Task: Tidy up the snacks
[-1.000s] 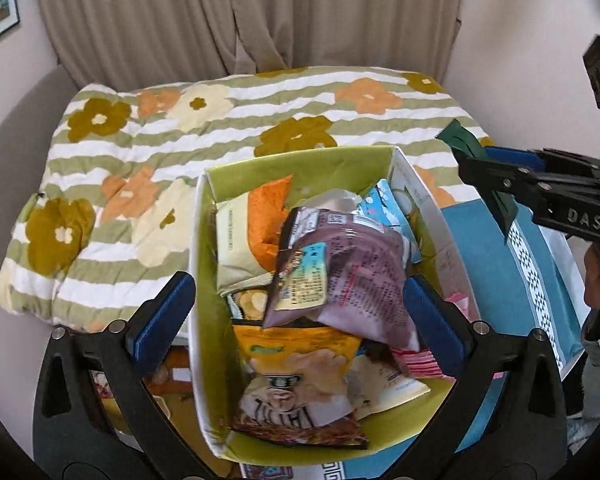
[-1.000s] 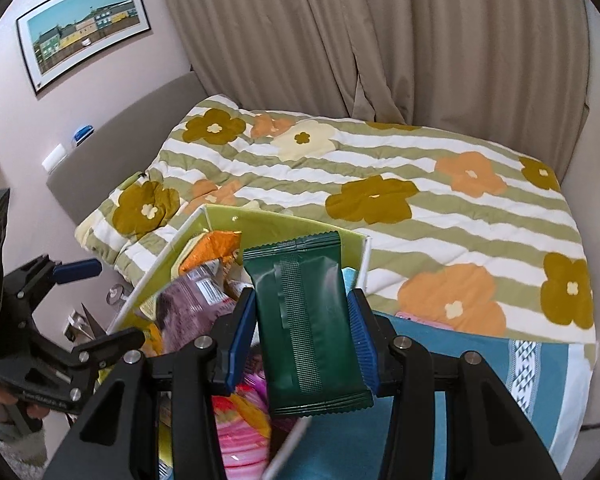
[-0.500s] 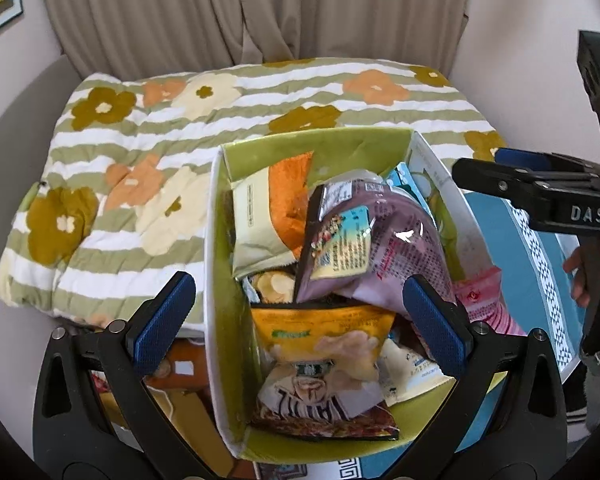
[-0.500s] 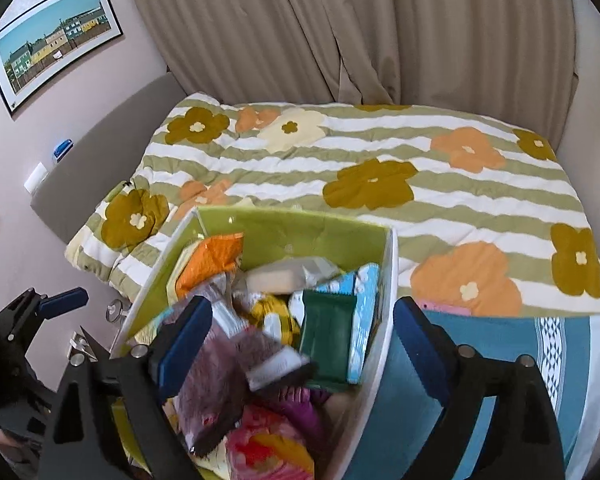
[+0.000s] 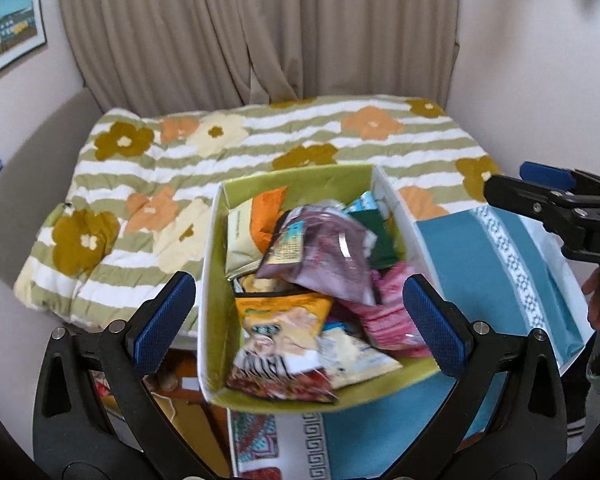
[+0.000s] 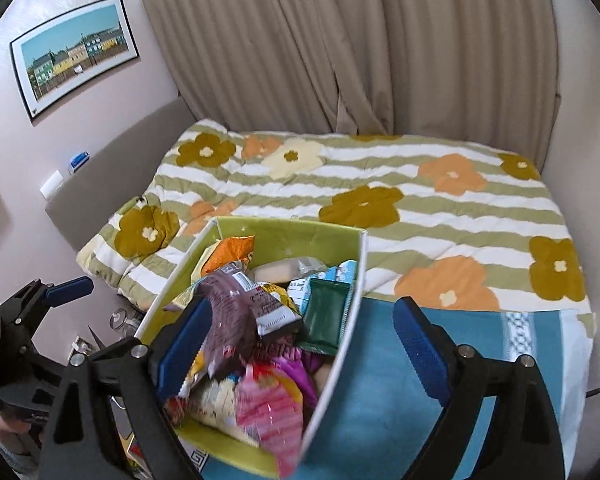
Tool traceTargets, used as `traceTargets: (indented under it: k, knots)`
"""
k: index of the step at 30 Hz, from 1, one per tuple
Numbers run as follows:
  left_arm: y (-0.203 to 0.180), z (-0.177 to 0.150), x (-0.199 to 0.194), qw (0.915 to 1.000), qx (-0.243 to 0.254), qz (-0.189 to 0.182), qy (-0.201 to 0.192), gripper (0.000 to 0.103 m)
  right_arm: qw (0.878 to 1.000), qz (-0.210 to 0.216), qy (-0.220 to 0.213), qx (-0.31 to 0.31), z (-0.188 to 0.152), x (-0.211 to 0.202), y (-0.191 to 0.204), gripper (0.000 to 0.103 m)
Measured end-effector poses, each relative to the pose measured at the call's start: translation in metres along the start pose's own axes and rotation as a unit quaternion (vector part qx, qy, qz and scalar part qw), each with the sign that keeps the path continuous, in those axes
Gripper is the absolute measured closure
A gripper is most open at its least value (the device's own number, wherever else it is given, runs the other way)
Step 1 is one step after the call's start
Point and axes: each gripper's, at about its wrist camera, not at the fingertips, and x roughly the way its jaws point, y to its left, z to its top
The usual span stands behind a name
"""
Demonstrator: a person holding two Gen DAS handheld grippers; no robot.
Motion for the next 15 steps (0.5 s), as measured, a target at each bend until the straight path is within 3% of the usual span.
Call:
traceTargets:
  k: [7, 9, 15]
  knots:
    - [-0.037, -0.027, -0.069, 0.9986, -0.012, 0.002, -0.051, 0.000, 0.998, -0.048, -0.047, 0.006, -0.036, -0.081, -0.005, 0.012]
    - [-0.044, -0.034, -0.084, 0.9979, -0.018, 0.006, -0.061, 0.000, 0.996, -0.067, -0.056, 0.013, -0.050, -0.101, -0.006, 0.000]
    - [-0.065, -0.061, -0.124, 0.9952, -0.032, 0.009, -0.092, 0.000, 0.990, -0.116, -0.071, 0.024, -0.087, -0.142, -0.011, 0.000]
